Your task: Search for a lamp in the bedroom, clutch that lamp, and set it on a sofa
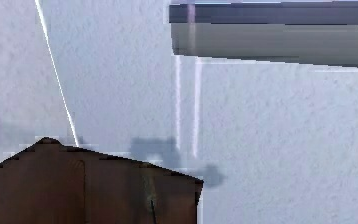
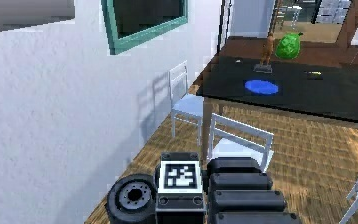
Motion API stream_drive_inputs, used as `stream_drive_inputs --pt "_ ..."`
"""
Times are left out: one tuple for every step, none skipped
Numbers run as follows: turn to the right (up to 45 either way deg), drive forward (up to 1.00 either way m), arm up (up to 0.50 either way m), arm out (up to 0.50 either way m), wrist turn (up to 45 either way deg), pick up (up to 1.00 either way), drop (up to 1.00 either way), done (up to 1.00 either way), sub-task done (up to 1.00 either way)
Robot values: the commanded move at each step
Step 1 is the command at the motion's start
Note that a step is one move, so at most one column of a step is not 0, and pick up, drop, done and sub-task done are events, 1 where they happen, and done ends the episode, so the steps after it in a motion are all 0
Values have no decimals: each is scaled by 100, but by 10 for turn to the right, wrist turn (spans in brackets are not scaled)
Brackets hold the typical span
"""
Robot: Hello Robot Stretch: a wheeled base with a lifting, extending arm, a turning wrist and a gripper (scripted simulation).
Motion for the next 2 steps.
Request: stream_drive_inputs --pt "30 0 0 0 0 0 0 0 0" --pt "120 0 0 0 0 0 0 0 0"
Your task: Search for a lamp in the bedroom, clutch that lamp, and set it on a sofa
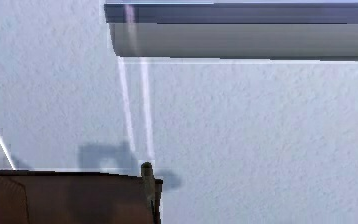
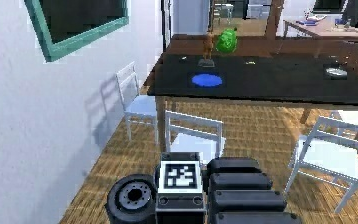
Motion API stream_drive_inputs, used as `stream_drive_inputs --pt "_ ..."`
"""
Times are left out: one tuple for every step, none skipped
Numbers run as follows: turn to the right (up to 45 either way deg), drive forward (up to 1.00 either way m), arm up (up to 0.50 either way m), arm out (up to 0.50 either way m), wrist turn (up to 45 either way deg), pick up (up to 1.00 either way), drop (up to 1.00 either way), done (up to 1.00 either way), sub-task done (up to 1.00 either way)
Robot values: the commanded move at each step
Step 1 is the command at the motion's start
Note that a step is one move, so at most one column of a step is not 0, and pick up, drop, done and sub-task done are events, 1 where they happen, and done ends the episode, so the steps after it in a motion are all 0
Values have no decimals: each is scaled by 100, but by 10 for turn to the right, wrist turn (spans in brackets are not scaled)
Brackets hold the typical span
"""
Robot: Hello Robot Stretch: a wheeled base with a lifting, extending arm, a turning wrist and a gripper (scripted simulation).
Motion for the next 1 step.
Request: stream_drive_inputs --pt "-150 0 0 0 0 0 0 0 0"
